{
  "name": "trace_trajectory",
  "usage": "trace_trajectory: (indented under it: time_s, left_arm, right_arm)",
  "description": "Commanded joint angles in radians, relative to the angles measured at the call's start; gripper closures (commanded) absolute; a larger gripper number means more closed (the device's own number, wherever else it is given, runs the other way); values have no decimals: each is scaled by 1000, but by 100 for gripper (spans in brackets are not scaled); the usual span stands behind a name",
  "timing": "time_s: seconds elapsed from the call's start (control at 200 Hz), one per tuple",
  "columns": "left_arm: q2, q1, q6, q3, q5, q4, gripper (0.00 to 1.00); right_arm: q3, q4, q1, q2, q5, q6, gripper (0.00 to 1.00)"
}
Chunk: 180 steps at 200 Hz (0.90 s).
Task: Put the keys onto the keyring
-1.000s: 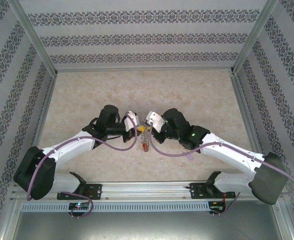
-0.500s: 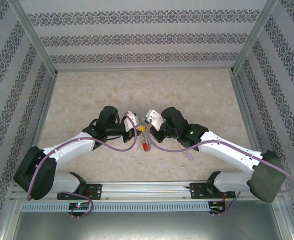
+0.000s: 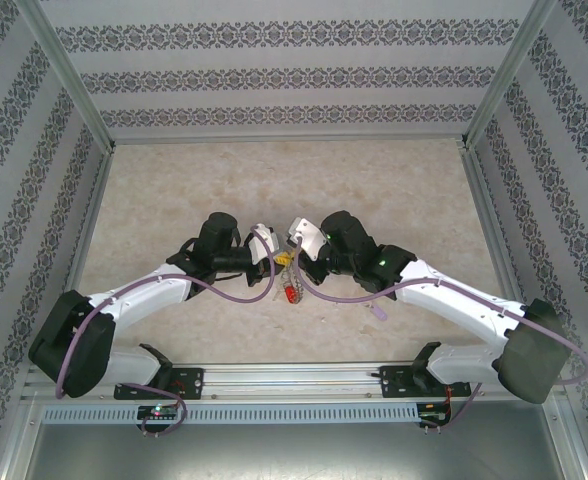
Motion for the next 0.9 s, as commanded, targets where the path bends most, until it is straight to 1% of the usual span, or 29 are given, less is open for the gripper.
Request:
trace_trajectory:
  time_s: [0.0, 0.345, 0.47, 0.515, 0.585, 0.669, 0.729, 0.894]
  left_arm:
    - [7, -13, 6, 12, 27, 14, 85]
    - [21, -13, 12, 30, 28, 22, 80]
    - [20, -13, 12, 32, 28, 25, 81]
    - [17, -14, 14, 34, 28, 25, 82]
    - [17, -14, 19, 38, 25, 17, 90]
    - [15, -13, 16, 40, 19, 21, 93]
    - [13, -14, 15, 40, 14, 24, 100]
    - [5, -13, 11, 30, 2, 37, 100]
  right_arm:
    - [38, 14, 13, 3, -17, -22, 100]
    - [49, 5, 16, 14, -47, -28, 100]
    - [53, -4, 18, 20, -53, -33, 100]
    - [55, -6, 18, 21, -55, -35, 100]
    - [53, -6, 17, 23, -52, -32, 100]
    - [51, -9, 17, 27, -58, -29, 100]
    - [50, -11, 17, 30, -58, -24, 100]
    - [31, 6, 10, 18, -14, -4, 100]
